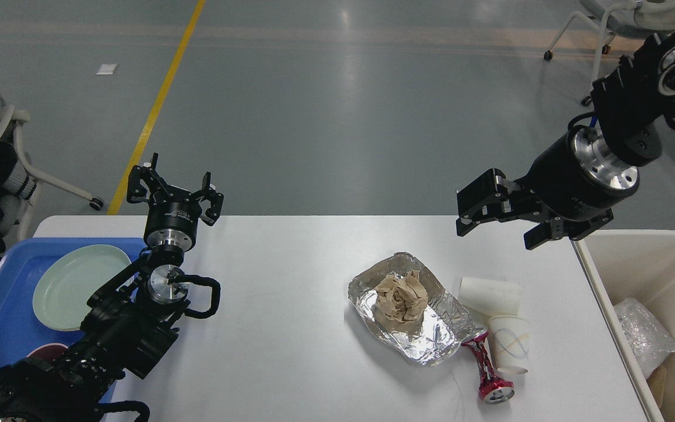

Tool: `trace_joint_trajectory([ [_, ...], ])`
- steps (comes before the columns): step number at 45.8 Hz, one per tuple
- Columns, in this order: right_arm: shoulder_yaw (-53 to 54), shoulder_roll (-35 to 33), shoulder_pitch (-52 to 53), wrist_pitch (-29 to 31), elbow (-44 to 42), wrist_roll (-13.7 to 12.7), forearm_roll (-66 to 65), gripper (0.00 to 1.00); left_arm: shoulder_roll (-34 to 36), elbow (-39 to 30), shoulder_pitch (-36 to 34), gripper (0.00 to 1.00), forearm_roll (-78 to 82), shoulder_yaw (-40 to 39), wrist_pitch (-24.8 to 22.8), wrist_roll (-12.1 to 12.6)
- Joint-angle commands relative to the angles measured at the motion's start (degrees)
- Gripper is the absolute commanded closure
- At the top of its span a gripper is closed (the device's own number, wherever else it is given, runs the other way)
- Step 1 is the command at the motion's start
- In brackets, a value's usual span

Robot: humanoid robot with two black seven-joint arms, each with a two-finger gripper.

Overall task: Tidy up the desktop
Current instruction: 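Move the right gripper back down to the white paper cup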

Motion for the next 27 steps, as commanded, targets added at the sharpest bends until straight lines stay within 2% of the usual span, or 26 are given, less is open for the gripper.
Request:
trace_joint_trajectory([
  [1, -0.08, 1.72, 1.62, 2.59, 1.86, -0.12, 0.16, 0.0, 0.0, 0.0, 0.04, 0.0, 0.0, 0.0, 0.0, 0.0],
  [10, 0.1, 7.6, 1.18, 1.01, 1.07, -0.12, 2.71, 0.0, 0.0, 0.0, -0.05, 0.0, 0.0, 0.0, 0.0, 0.0],
  [15, -0.34, 9.19, -2.06, -3.64, 0.54, -0.12, 2.45, 0.0, 0.0, 0.0, -0.05, 0.0, 0.0, 0.0, 0.0, 0.0],
  [19, -0.51, 9.54, -6.02, -6.37, -2.79, -0.3, 1.66, 0.0, 0.0, 0.0, 0.04, 0.0, 0.0, 0.0, 0.0, 0.0],
  [27, -1.83, 9.72, -16.12, -6.9, -12.72, -0.3, -2.64, 0.0, 0.0, 0.0, 0.04, 0.0, 0.0, 0.0, 0.0, 0.0],
])
